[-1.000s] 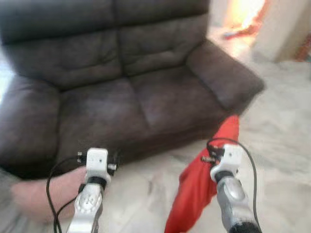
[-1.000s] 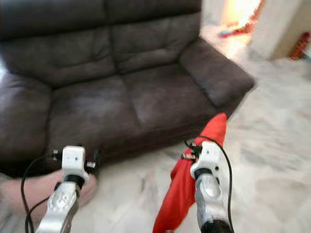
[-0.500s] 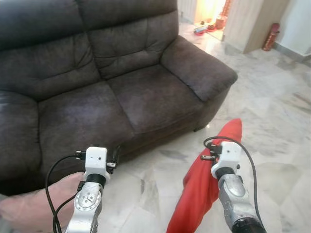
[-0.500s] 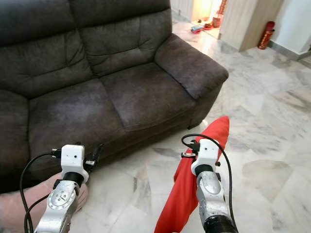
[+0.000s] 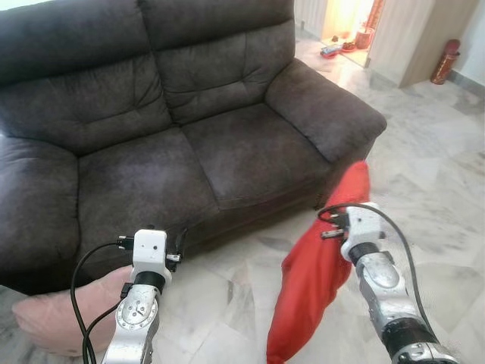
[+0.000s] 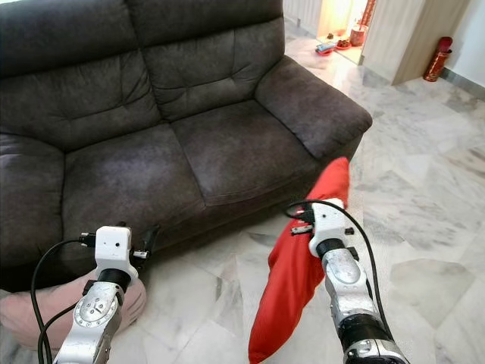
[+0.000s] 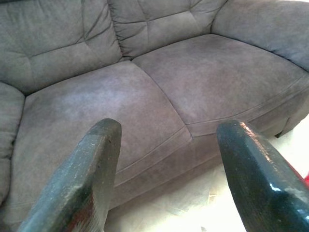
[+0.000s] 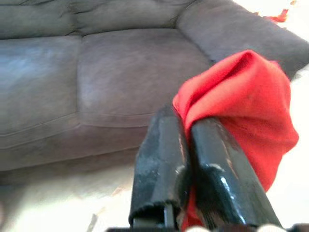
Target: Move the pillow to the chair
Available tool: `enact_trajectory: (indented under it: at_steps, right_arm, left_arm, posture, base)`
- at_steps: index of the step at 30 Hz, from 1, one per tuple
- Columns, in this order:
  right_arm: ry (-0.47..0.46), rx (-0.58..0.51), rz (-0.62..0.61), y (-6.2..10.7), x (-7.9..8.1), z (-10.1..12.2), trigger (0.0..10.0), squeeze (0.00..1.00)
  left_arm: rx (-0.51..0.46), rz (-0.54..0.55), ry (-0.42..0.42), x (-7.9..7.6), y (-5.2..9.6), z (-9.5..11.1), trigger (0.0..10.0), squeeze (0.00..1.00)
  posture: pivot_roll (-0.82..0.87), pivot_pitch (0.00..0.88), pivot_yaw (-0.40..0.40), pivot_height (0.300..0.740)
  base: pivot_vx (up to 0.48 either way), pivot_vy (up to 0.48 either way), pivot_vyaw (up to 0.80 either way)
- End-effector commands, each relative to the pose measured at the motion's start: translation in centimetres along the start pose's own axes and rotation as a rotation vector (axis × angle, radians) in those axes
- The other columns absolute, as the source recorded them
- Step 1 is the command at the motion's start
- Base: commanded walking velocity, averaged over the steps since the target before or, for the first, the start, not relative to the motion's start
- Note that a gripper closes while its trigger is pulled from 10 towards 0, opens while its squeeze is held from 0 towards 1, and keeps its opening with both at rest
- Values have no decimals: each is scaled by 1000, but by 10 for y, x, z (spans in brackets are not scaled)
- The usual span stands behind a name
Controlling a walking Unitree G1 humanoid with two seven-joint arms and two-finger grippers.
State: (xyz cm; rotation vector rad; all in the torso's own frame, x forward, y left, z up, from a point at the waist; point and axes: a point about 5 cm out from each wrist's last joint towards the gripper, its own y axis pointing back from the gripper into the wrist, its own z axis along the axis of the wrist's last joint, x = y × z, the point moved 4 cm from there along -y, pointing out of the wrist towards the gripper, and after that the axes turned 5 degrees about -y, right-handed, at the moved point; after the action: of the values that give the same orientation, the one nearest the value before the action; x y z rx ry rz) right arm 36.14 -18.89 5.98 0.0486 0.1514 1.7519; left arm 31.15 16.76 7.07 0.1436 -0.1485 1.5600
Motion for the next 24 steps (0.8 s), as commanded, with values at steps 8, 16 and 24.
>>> enact_trajectory:
  at_steps: [8,16,24]
  right_arm:
    - [36,-151,283,-8,34,39,10000,0]
    - [20,-92,486,2,54,29,10000,0]
    - [26,10,741,30,62,15,10000,0]
  left_arm:
    - [21,11,1,4,1,-5,10000,0]
    - [22,13,-3,6,2,-5,10000,0]
    - [23,-108,-54,16,5,2,10000,0]
  posture:
    - [6,55,48,740]
    - [7,58,46,740]
    - [11,61,46,740]
  base:
    - [0,0,0]
    - [0,0,0]
    - [0,0,0]
